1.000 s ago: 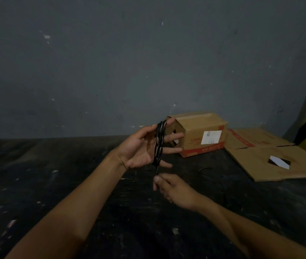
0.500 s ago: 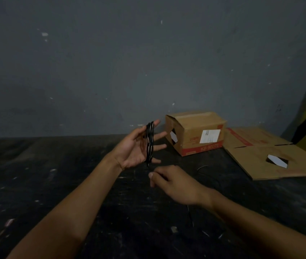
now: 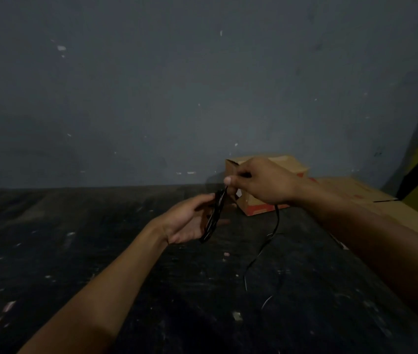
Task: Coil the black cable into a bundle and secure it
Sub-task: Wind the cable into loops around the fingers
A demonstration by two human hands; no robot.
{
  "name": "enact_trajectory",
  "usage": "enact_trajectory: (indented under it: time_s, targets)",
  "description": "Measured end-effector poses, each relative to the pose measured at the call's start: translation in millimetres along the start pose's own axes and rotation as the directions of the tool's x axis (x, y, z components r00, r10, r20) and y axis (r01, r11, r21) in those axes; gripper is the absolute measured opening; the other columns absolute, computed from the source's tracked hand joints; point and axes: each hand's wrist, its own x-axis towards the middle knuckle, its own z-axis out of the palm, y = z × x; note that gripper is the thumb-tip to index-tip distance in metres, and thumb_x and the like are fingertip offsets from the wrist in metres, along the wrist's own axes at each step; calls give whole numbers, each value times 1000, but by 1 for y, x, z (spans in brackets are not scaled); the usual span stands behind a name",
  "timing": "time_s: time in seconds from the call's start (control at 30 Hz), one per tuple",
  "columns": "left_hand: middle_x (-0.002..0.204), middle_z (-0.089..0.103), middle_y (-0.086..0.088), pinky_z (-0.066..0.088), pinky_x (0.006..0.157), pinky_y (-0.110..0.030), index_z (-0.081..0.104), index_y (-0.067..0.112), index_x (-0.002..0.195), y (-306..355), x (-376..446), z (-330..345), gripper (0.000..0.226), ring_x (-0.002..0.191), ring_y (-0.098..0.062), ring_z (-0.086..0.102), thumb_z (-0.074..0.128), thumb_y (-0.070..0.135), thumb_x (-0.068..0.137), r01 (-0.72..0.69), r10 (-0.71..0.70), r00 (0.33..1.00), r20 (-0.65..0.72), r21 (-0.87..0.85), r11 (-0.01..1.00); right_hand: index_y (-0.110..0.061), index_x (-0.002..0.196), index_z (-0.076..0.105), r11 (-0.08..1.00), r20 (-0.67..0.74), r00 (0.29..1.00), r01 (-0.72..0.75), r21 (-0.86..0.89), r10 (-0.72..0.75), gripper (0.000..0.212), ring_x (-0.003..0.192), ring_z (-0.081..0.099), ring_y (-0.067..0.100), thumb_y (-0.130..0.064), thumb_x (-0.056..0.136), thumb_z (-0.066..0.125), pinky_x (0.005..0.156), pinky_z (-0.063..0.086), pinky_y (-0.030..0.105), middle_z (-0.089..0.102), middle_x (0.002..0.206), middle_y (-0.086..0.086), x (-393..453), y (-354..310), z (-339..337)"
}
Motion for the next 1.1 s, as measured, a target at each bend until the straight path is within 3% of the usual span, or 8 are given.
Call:
enact_trajectory:
  time_s: [0.13, 0.27, 0.37, 0.43, 0.53, 0.67, 0.83, 1.1]
  targets:
    - [148, 48, -9, 46, 92, -51, 53, 31, 136, 2, -6, 7, 49, 136, -30, 45, 50, 42, 89, 94, -104, 993, 53, 161, 982, -23, 69, 66, 1000, -66, 998, -17, 3, 17, 23, 47, 50, -13, -35, 89, 64, 43, 33, 9, 53, 55, -13, 9, 9, -3]
    - [153, 40, -9, 33, 106, -64, 48, 36, 140, 4, -11, 14, 50, 139, -33, 39, 47, 46, 91, 113, -138, 982, 125, 188, 976, -18, 77, 70, 994, -66, 996, -61, 95, 67, 21, 61, 58, 0, -37, 85, 67, 55, 41, 20, 63, 65, -11, 14, 29, 1]
    - [149, 46, -1, 26, 109, -66, 53, 45, 133, 9, -12, 20, 45, 136, -30, 43, 45, 47, 89, 98, -133, 973, 186, 186, 978, -19, 70, 66, 947, -49, 997, -45, 319, 64, 23, 41, 52, -5, -27, 91, 62, 40, 35, 6, 60, 48, -18, 10, 37, 14]
    - [150, 46, -4, 30, 106, -65, 49, 42, 137, 11, -11, 21, 49, 137, -32, 42, 47, 47, 89, 89, -124, 961, 248, 148, 985, -22, 68, 62, 905, -30, 998, -44, 424, 62, 29, 42, 52, -10, -12, 95, 55, 43, 37, 6, 60, 48, -21, 6, 43, 26]
    - [152, 41, -13, 37, 101, -62, 40, 36, 145, 14, -11, 24, 58, 140, -37, 36, 52, 46, 89, 75, -103, 938, 330, 96, 993, -23, 77, 65, 830, -1, 996, -73, 553, 88, 36, 70, 63, -4, -1, 96, 44, 61, 49, 10, 68, 73, -11, -5, 53, 47]
    - [153, 38, -15, 35, 100, -64, 38, 36, 146, 22, -14, 24, 53, 141, -41, 31, 44, 44, 94, 29, -57, 923, 382, 79, 996, -22, 103, 70, 662, 87, 989, -145, 735, 120, 32, 95, 68, 14, -19, 102, 37, 73, 55, 22, 71, 103, 2, -19, 66, 73]
    - [155, 35, -14, 29, 101, -70, 36, 36, 147, 37, -16, 24, 52, 141, -44, 29, 41, 43, 96, -56, 44, 901, 431, 15, 998, -32, 87, 67, 681, 148, 955, -287, 674, 256, 27, 61, 48, 8, -40, 98, 44, 57, 42, 26, 57, 78, -2, -33, 80, 116]
    - [153, 38, -13, 34, 97, -69, 40, 39, 144, 53, -10, 27, 51, 139, -43, 33, 40, 44, 93, -127, 126, 931, 342, -18, 992, -24, 78, 58, 761, 268, 961, -227, 608, 72, 31, 52, 43, 7, -41, 99, 42, 49, 40, 21, 43, 62, -4, -51, 42, 165]
